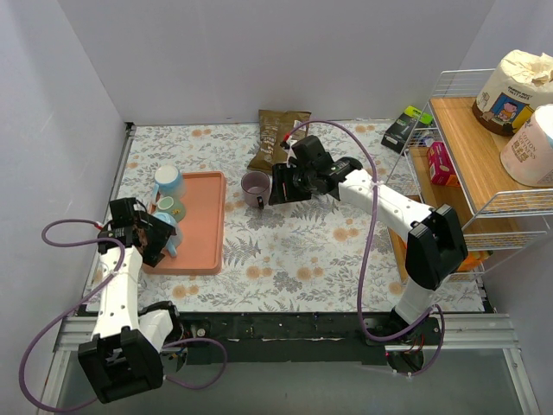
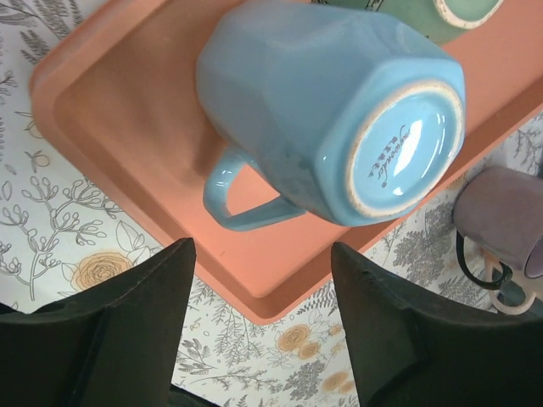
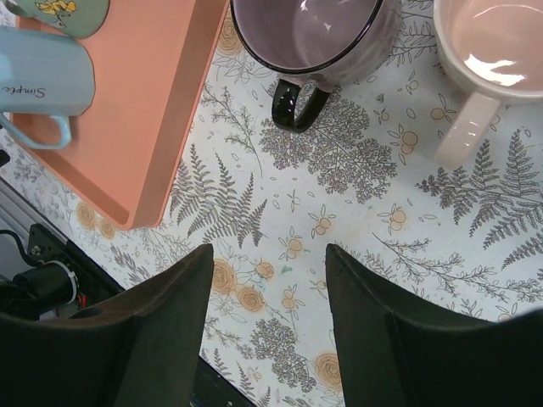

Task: Turn the mug right side up

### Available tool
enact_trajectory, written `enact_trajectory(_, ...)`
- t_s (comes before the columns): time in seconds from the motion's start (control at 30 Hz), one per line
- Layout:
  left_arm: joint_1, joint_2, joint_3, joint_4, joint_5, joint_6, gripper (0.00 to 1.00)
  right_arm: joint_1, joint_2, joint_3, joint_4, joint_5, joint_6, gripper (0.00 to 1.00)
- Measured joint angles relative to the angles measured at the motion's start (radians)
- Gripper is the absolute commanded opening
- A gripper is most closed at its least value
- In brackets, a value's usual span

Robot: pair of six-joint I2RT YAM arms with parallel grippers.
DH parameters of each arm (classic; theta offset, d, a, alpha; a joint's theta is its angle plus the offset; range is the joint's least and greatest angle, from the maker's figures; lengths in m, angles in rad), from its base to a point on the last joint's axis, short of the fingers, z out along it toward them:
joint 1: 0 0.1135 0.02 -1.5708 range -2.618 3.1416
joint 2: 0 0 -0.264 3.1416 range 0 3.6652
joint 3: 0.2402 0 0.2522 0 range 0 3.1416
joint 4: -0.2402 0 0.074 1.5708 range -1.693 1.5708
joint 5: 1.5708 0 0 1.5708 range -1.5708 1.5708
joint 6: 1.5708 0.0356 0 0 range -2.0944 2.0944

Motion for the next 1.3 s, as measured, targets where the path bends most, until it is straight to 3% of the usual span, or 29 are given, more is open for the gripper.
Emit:
enact_trajectory(0.33, -0.023, 0.116, -0.001, 0.048, 0.040, 0.047, 0.47, 0.000, 0.020, 0.000, 0.000, -0.014, 0.001, 0.62)
enact_trajectory(0.87, -0.186, 0.248, 0.066, 0.054, -0.105, 0.088, 0.49, -0.013, 0.020, 0.000, 0.001, -0.035, 0.020, 0.62)
enact_trajectory(1.3, -0.226, 0.305, 0.106, 0.055, -0.208, 0.087, 0.34, -0.020, 0.020, 0.000, 0.009, -0.059, 0.027, 0.61)
